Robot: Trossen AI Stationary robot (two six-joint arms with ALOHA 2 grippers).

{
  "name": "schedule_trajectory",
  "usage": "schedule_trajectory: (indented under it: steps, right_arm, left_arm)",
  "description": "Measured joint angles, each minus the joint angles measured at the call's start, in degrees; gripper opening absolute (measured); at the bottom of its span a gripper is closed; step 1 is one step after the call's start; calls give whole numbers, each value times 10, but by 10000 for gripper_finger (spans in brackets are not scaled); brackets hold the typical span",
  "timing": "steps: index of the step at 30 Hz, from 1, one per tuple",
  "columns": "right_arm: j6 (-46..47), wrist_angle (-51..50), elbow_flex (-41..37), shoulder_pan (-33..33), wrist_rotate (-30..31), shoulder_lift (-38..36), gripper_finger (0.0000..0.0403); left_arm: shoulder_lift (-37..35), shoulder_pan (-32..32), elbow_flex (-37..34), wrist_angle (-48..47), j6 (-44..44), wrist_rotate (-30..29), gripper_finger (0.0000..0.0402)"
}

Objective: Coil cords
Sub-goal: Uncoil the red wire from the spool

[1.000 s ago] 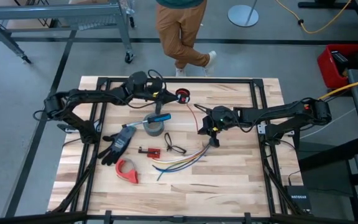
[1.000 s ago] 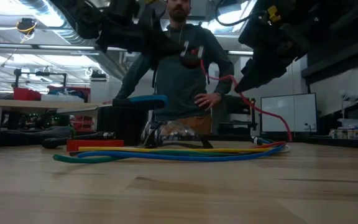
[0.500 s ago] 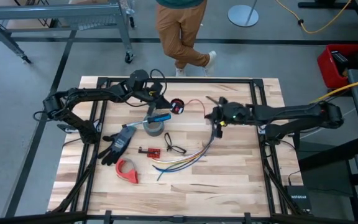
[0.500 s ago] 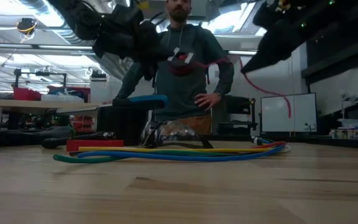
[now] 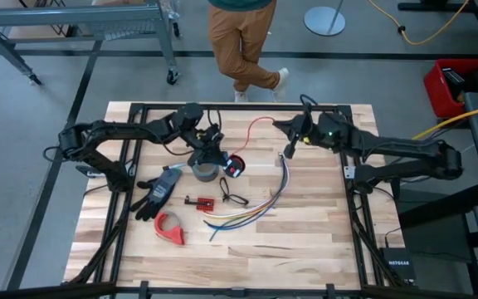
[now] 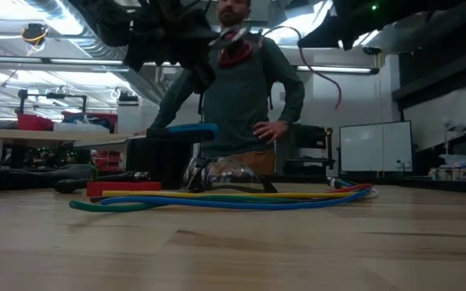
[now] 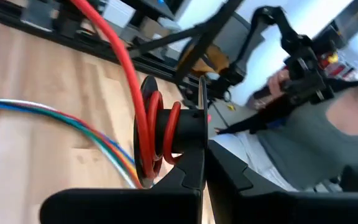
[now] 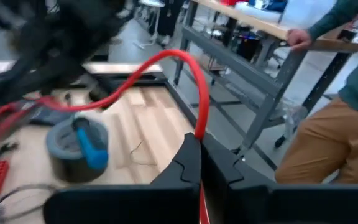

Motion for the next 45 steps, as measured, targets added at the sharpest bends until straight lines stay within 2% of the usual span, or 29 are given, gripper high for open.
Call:
schedule_trajectory:
  steps: [7,12,16,21,24,28,33,38,45]
  right_arm:
    - [0,22,0,-37,-18,67,0]
    - [18,23,0,-47,-73,131,0]
    - [61,23,0,-46,-149,164,0]
    - [119,20,0,-45,-286,196,0]
    - [129,14,0,-34,-330,211,0]
    - [129,-16,0,-12,-344,215,0]
    - [129,-51,0,4,-343,210,0]
    - [131,-96,0,3,-343,206,0]
    - [135,-155,0,3,-342,205,0]
  left_arm:
    - [0,-38,0,132,0,0,0]
    - [0,-44,0,256,-2,-3,0]
    - [0,-39,0,300,11,-47,0]
    - [0,-27,0,300,53,-113,0]
    - [0,-16,0,303,74,-155,0]
    - [0,9,0,301,88,-194,0]
    - [0,45,0,273,78,-198,0]
    - [0,75,0,205,71,-196,0]
    - [0,111,0,122,68,-152,0]
